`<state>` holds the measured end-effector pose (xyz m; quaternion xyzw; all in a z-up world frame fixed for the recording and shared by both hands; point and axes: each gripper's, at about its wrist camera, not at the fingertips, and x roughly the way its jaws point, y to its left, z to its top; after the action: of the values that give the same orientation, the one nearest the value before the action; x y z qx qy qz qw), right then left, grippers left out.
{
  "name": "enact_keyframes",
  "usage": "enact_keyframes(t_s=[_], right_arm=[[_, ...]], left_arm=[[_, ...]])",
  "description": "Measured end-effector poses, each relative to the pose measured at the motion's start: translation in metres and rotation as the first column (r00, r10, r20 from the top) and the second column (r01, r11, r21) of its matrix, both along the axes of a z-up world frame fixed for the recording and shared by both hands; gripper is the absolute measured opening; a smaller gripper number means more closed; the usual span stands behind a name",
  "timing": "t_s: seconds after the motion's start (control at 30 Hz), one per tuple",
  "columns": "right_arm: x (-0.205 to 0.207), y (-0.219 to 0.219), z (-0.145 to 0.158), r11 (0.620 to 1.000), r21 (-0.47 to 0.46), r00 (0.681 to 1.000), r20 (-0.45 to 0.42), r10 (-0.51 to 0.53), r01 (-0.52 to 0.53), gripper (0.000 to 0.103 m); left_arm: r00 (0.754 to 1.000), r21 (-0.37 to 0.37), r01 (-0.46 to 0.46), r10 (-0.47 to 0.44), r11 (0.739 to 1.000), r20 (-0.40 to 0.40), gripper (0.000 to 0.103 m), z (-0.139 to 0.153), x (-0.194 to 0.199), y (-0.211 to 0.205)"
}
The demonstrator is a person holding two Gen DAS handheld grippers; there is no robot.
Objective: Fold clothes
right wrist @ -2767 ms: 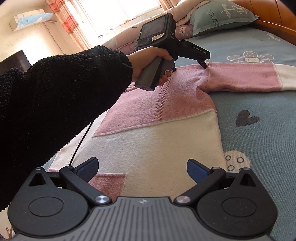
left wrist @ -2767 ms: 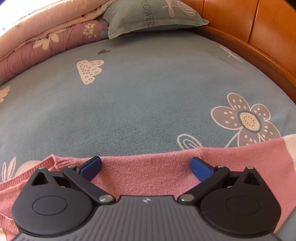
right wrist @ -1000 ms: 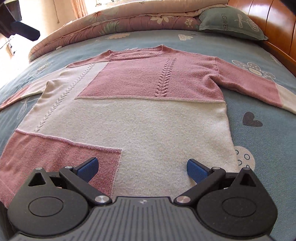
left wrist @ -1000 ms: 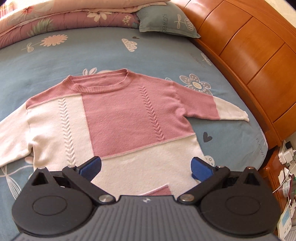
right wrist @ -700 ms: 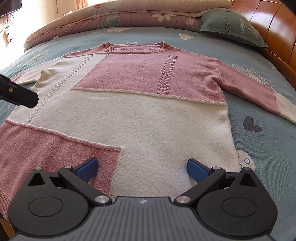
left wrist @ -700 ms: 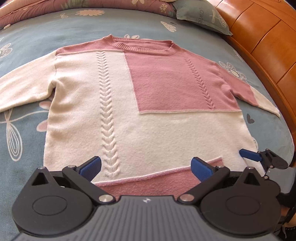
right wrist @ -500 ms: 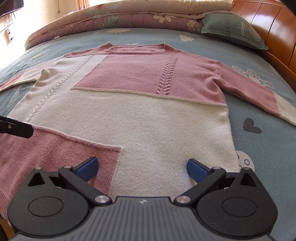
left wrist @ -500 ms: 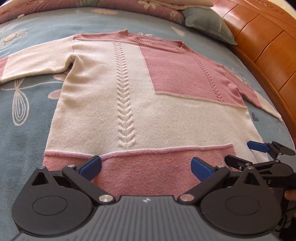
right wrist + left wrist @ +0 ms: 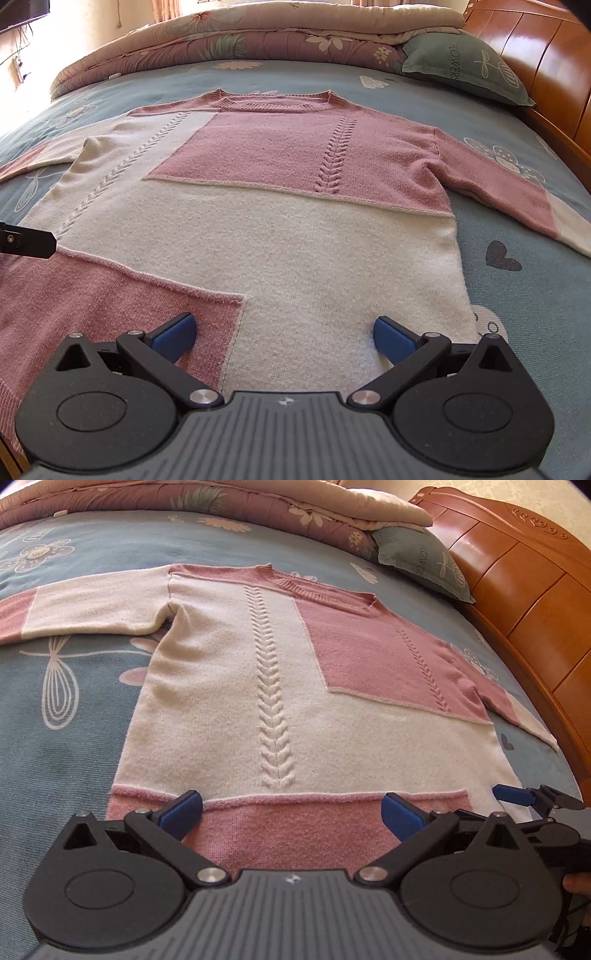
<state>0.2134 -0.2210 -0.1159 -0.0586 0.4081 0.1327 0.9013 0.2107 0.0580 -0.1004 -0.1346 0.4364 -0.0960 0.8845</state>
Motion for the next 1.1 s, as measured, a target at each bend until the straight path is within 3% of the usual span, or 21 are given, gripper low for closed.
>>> enact_keyframes(t_s=[0.07, 0.17, 0.27, 0.33, 0.47, 0.63, 0.7, 0.9, 1.1], right_arm=[[0.0, 0.0, 0.0, 1.0, -0.001, 1.0, 0.002, 0.0, 0.0, 0.103], [0.0, 0.002, 0.001, 1.0, -0.007, 1.0, 0.001, -0.001, 0.001, 0.103], [0.0, 0.001, 0.001, 1.0, -0.007, 1.0, -0.001, -0.002, 0.002, 0.103], [0.0, 0.002, 0.001, 1.0, -0.007, 1.0, -0.001, -0.002, 0.002, 0.103], [0.002, 0.002, 0.001, 1.0, -0.008, 1.0, 0.001, -0.001, 0.001, 0.103], [0.002, 0.003, 0.0, 1.0, -0.008, 1.0, 0.002, 0.002, -0.002, 0.103], [0.002, 0.003, 0.0, 1.0, -0.008, 1.0, 0.002, 0.003, -0.003, 0.103], [0.002, 0.003, -0.001, 1.0, -0.012, 1.0, 0.006, 0.004, -0.004, 0.103], [0.002, 0.003, -0.001, 1.0, -0.011, 1.0, 0.006, 0.003, -0.003, 0.103]], left_arm=[[1.0, -0.027, 0.009, -0.009, 1.0, -0.011, 0.102, 0.01, 0.006, 0.01], [0.998, -0.062, -0.049, 0.051, 0.997, 0.037, 0.102, 0.041, 0.032, 0.038], [0.988, -0.158, -0.108, 0.123, 0.982, 0.094, 0.102, 0.068, 0.077, 0.071], [0.984, -0.202, -0.128, 0.149, 0.971, 0.097, 0.102, 0.073, 0.106, 0.081], [0.992, -0.289, -0.093, 0.113, 0.953, 0.051, 0.102, 0.059, 0.16, 0.078], [0.994, -0.244, -0.111, 0.11, 0.963, -0.018, 0.102, 0.021, 0.186, 0.065], [0.988, -0.185, -0.152, 0.145, 0.971, -0.053, 0.102, 0.005, 0.183, 0.066], [0.996, -0.061, -0.079, 0.077, 0.995, -0.04, 0.102, 0.004, 0.163, 0.056], [0.999, -0.158, -0.042, 0.041, 0.987, -0.01, 0.102, 0.028, 0.164, 0.05]])
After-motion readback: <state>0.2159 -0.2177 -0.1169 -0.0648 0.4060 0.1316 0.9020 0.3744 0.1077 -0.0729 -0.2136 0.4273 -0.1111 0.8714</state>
